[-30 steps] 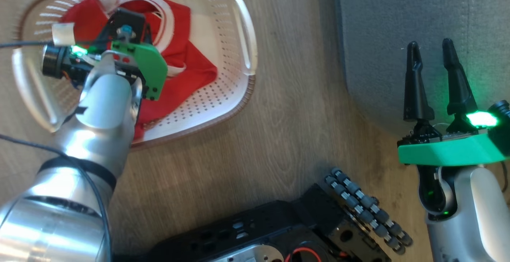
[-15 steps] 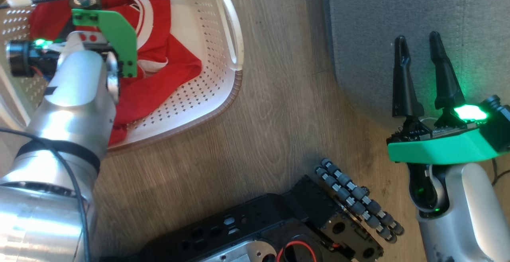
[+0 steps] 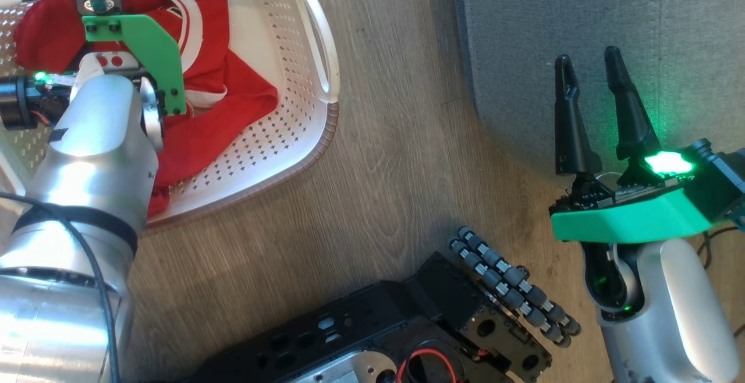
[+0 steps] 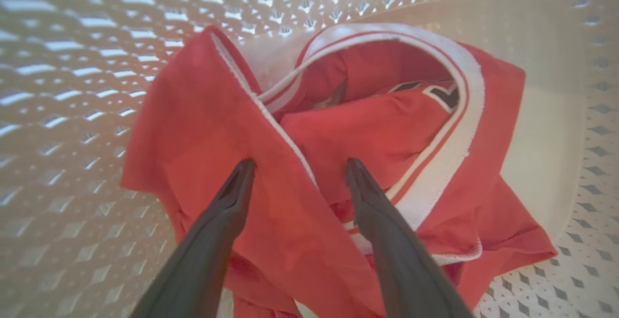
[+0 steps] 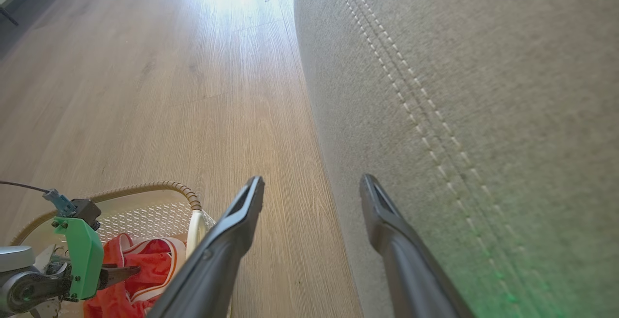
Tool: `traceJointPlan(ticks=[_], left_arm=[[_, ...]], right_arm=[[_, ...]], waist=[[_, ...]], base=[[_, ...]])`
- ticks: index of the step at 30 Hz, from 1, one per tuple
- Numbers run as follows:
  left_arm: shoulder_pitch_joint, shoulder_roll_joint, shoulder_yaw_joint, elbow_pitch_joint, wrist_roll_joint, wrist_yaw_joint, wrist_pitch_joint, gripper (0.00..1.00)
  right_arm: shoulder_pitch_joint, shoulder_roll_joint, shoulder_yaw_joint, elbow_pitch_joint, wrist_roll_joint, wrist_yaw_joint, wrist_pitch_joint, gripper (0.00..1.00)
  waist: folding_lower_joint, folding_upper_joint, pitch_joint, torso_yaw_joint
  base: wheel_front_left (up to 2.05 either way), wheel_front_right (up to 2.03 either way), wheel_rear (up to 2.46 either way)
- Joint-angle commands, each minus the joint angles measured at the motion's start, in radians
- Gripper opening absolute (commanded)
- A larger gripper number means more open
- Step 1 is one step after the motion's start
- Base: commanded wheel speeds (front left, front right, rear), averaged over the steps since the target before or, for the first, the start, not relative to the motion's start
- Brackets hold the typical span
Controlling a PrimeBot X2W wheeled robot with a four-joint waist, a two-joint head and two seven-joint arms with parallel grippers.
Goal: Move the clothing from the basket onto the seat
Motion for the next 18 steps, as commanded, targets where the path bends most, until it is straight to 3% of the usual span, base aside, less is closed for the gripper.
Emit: traceJointPlan(ticks=[1, 18], left_arm=[[0.022, 0.029, -0.006, -0.011, 0.016, 0.014, 0.017, 1.0], [0.037, 0.025, -0.04, -0.011, 0.013, 0.059, 0.113, 1.0]], right_arm=[[0.039, -0.003, 0.021, -0.019, 0.004, 0.0, -0.005, 1.0], [0.125, -0.003, 0.016, -0.055, 0.018, 0.0, -0.005, 1.0]], waist=[[-0.0001, 0.0, 0.0, -0.002], [-0.0001, 0.0, 0.008, -0.007]], base=[[0.0, 0.0, 0.0], [0.0, 0.0, 0.0]])
